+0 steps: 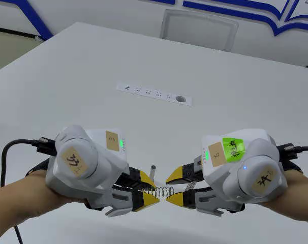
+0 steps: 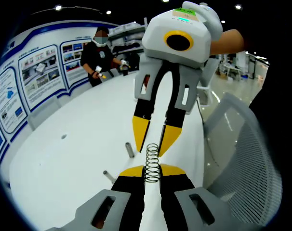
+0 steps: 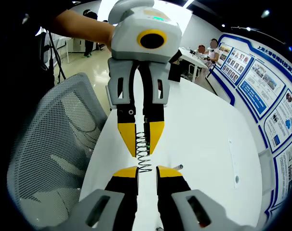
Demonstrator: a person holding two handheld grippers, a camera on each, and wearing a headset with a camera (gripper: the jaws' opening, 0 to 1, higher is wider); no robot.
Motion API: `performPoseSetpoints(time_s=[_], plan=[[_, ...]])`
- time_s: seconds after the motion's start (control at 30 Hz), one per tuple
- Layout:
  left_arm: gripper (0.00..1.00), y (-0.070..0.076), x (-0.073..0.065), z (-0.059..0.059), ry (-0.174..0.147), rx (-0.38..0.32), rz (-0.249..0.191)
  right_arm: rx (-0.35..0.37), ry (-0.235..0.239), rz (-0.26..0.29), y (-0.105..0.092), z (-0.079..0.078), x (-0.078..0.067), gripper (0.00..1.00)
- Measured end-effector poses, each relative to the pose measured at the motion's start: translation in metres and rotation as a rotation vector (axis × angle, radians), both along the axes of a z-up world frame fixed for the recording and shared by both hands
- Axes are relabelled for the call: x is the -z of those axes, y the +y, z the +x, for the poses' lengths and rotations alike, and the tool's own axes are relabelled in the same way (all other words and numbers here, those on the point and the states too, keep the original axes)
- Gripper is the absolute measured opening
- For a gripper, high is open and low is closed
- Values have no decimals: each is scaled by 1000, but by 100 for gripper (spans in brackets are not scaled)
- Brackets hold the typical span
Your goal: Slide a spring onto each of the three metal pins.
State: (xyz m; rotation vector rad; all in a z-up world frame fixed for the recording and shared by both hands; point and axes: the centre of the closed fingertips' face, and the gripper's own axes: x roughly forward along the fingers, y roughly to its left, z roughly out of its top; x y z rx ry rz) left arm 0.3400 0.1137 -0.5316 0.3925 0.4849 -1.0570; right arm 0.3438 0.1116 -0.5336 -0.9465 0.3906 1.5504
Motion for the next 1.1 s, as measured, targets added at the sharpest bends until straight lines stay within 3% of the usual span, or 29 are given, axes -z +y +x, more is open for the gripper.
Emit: performPoseSetpoints(time_s=[0.2,0.47,0.57,0.77,1.1], plan=[[10,1,-4,0,-11,7,-1,9,53,41,1,-4,-5,11],[10,1,-4,0,-14,15,10,7,80,72,1,-4,-12,11],[10,1,-3,1,-7,12,5,15,116,103,2,-4,-18,11],[10,2,-7,4,-21,13,-13,16,163,139,5,-3,-27,11],[10,0,3,6,-4,12,2,-3,226,214,21,-10,-42,11]])
